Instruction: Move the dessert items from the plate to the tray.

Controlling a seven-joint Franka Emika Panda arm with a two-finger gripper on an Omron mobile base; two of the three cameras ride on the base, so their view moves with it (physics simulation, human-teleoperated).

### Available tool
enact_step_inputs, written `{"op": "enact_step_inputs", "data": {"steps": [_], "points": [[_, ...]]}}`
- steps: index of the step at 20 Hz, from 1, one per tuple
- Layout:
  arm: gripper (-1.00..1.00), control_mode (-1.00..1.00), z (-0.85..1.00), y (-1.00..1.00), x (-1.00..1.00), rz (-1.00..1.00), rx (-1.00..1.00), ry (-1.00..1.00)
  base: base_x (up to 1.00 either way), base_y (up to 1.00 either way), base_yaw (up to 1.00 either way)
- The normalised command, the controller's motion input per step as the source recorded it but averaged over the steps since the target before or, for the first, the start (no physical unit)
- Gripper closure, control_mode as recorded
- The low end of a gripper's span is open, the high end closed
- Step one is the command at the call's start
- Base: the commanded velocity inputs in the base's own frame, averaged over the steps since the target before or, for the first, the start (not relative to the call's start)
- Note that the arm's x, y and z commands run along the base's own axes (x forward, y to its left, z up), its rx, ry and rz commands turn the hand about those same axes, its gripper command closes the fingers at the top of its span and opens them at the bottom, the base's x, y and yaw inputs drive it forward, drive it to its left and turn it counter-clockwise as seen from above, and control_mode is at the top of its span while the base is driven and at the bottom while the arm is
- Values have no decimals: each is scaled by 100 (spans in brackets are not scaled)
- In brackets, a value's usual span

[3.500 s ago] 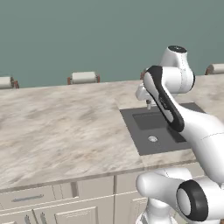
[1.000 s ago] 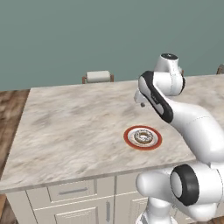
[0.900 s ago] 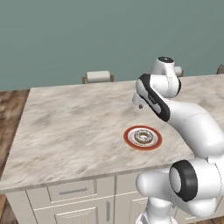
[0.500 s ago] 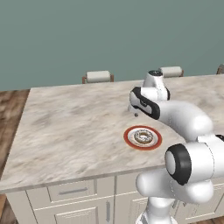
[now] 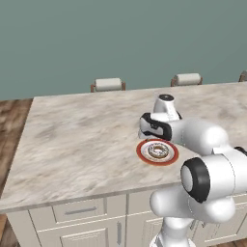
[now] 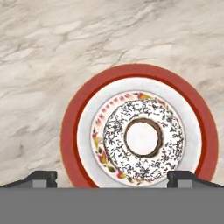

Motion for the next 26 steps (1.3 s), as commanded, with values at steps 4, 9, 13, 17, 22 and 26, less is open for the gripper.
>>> {"op": "enact_step_inputs", "data": {"steps": [4, 9, 13, 17, 22, 26], "points": [[-100, -100, -62, -5, -1, -1, 0, 0, 0, 0, 0], [-100, -100, -32, -5, 8, 0, 0, 0, 0, 0, 0], [-100, -100, -25, 0, 22, 0, 0, 0, 0, 0, 0], [-100, -100, -28, 0, 10, 0, 0, 0, 0, 0, 0], [-100, -100, -27, 0, 14, 0, 0, 0, 0, 0, 0], [-100, -100, -15, 0, 27, 0, 0, 0, 0, 0, 0]]}}
